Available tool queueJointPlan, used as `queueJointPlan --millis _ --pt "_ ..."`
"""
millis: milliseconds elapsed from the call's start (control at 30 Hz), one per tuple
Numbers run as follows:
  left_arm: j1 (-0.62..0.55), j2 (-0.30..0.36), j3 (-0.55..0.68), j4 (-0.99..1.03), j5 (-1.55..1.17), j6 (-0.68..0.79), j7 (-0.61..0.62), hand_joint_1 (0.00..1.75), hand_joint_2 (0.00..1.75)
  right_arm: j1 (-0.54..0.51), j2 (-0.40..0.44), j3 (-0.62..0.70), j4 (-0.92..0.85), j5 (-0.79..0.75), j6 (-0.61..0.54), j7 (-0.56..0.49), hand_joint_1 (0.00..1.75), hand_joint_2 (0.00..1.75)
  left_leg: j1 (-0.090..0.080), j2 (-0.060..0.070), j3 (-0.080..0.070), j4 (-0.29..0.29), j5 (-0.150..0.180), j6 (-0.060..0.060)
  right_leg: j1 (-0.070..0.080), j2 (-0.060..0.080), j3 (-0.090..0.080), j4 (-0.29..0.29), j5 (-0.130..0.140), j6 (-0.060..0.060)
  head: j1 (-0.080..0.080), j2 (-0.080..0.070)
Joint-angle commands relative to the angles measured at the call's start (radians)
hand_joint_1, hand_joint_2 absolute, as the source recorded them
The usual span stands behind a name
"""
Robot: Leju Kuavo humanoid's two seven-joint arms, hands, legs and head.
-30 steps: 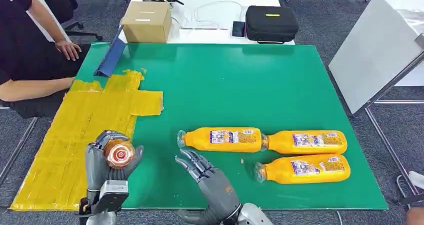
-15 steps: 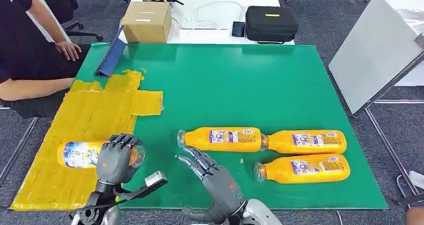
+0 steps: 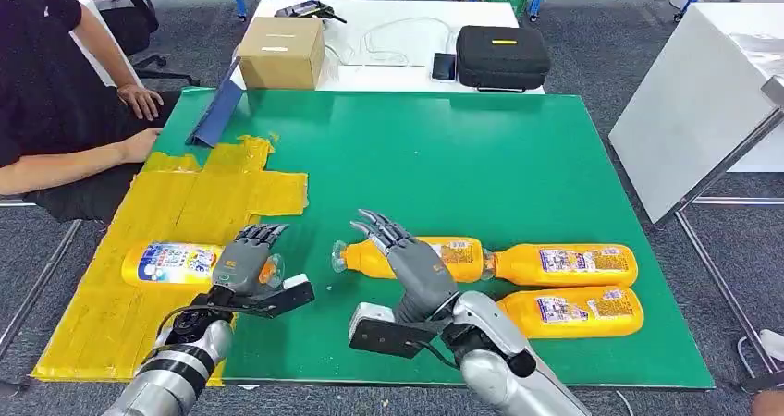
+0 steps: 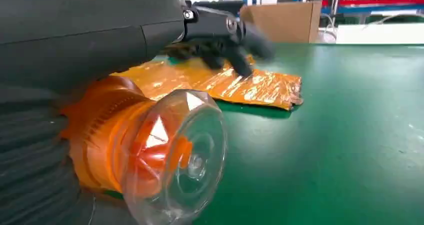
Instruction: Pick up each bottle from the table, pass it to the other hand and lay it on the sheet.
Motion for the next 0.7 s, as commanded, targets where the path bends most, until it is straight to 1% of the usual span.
queueJointPlan --millis 33,67,100,133,167,200,267,300,333,367,400,467,500,533,600,633,667,700 --pt "0.058 0.019 0.008 0.193 0.024 -0.056 -0.009 0.00 0.00 -0.064 0.017 -0.004 0.135 -0.003 0.008 -0.002 0.00 1.75 0.001 0.004 -0.008 0.003 0.004 -0.003 0.001 0.006 -0.011 0.005 0.004 -0.002 0.000 0.000" --pt "0.062 0.013 0.035 0.175 0.113 -0.115 -0.081 0.00 0.00 -0.113 0.019 0.006 0.187 0.005 0.020 0.025 0.00 1.75 0.000 0.003 -0.007 0.002 0.004 -0.003 0.000 0.004 -0.009 0.005 0.003 -0.002 0.000 0.000" --pt "0.067 0.009 0.051 0.154 0.181 -0.160 -0.132 0.00 0.00 -0.157 0.031 0.004 0.246 0.004 0.024 0.032 0.00 1.75 0.001 0.005 -0.011 0.002 0.008 -0.005 0.001 0.007 -0.015 0.005 0.007 -0.002 0.000 0.000" --pt "0.074 0.008 0.051 0.126 0.226 -0.196 -0.160 0.00 0.00 -0.200 0.045 -0.001 0.309 0.001 0.032 0.038 0.00 1.75 0.001 0.006 -0.012 0.001 0.008 -0.006 0.001 0.008 -0.016 0.005 0.007 -0.003 0.000 0.000" --pt "0.082 0.003 0.068 0.081 0.329 -0.282 -0.226 0.00 0.00 -0.266 0.067 -0.013 0.407 -0.021 0.054 0.043 0.00 1.75 0.002 0.007 -0.013 0.001 0.009 -0.007 0.002 0.010 -0.018 0.005 0.008 -0.004 0.000 0.000" --pt "0.090 0.006 0.065 0.041 0.389 -0.344 -0.257 0.00 0.00 -0.318 0.083 -0.018 0.486 -0.026 0.065 0.043 0.00 1.75 0.002 0.010 -0.015 0.000 0.012 -0.010 0.001 0.013 -0.020 0.005 0.010 -0.004 0.000 0.000" --pt "0.110 0.014 0.061 -0.049 0.526 -0.467 -0.286 0.00 0.00 -0.399 0.119 -0.039 0.634 -0.048 0.082 0.025 0.00 1.75 0.001 0.009 -0.010 0.000 0.014 -0.006 0.001 0.010 -0.016 0.006 0.012 -0.004 0.000 0.000" --pt "0.134 0.028 0.051 -0.118 0.610 -0.530 -0.298 0.00 0.00 -0.442 0.141 -0.039 0.716 -0.043 0.082 0.012 0.00 1.75 0.002 0.011 -0.016 0.001 0.015 -0.007 0.002 0.013 -0.022 0.007 0.014 -0.005 0.000 0.000" --pt "0.148 0.038 0.053 -0.151 0.660 -0.573 -0.308 0.00 0.00 -0.457 0.156 -0.043 0.749 -0.044 0.081 0.006 0.00 1.75 0.001 0.009 -0.011 -0.002 0.017 -0.007 0.000 0.010 -0.018 0.005 0.015 -0.005 0.000 0.000" --pt "0.181 0.057 0.058 -0.215 0.746 -0.631 -0.320 0.00 0.00 -0.483 0.185 -0.042 0.810 -0.042 0.081 -0.005 0.00 1.75 0.001 0.008 -0.011 0.000 0.017 -0.005 0.001 0.009 -0.016 0.005 0.016 -0.003 0.000 0.000" --pt "0.213 0.076 0.065 -0.272 0.820 -0.692 -0.322 0.00 0.00 -0.503 0.215 -0.038 0.861 -0.040 0.081 -0.008 0.00 1.75 0.003 0.012 -0.014 -0.001 0.018 -0.007 0.002 0.014 -0.021 0.004 0.018 -0.004 0.000 0.000" --pt "0.253 0.094 0.079 -0.347 0.901 -0.759 -0.319 0.00 0.00 -0.524 0.251 -0.031 0.916 -0.037 0.079 -0.005 0.00 1.75 0.002 0.011 -0.011 -0.001 0.016 -0.006 0.001 0.012 -0.016 0.005 0.016 -0.003 0.000 0.000" --pt "0.269 0.091 0.094 -0.382 0.961 -0.813 -0.305 0.00 0.00 -0.528 0.264 -0.028 0.937 -0.039 0.074 -0.003 0.00 1.75 0.002 0.014 -0.012 -0.001 0.016 -0.007 0.002 0.016 -0.018 0.004 0.018 -0.004 0.001 0.000" --pt "0.276 0.082 0.096 -0.414 0.983 -0.827 -0.301 0.00 0.00 -0.527 0.262 -0.026 0.942 -0.039 0.071 -0.002 0.00 1.75 0.002 0.014 -0.012 -0.002 0.015 -0.006 0.002 0.014 -0.009 0.003 0.022 -0.003 0.000 0.000" --pt "0.271 0.041 0.088 -0.470 1.058 -0.879 -0.266 0.00 0.00 -0.508 0.227 -0.026 0.931 -0.041 0.067 -0.003 0.00 1.75 0.002 0.009 -0.014 0.000 0.016 -0.005 0.002 0.008 -0.010 0.004 0.021 -0.005 0.000 0.000" --pt "0.266 0.024 0.076 -0.487 1.067 -0.876 -0.255 0.00 0.00 -0.498 0.207 -0.026 0.926 -0.040 0.063 -0.008 0.00 1.75 0.003 0.007 -0.018 0.001 0.016 -0.006 0.002 0.006 -0.014 0.005 0.021 -0.005 0.000 0.000" --pt "0.262 0.013 0.065 -0.502 1.073 -0.867 -0.231 0.00 0.00 -0.489 0.193 -0.028 0.921 -0.041 0.062 -0.020 0.00 1.75 0.003 0.005 -0.020 0.001 0.017 -0.005 0.003 0.003 -0.017 0.004 0.020 -0.004 0.000 0.000" --pt "0.262 0.013 0.065 -0.502 1.073 -0.867 -0.231 0.00 0.00 -0.489 0.193 -0.028 0.921 -0.041 0.062 -0.020 0.00 1.75 0.004 0.002 -0.023 0.003 0.016 -0.006 0.003 0.002 -0.027 0.005 0.020 -0.005 0.000 0.000"
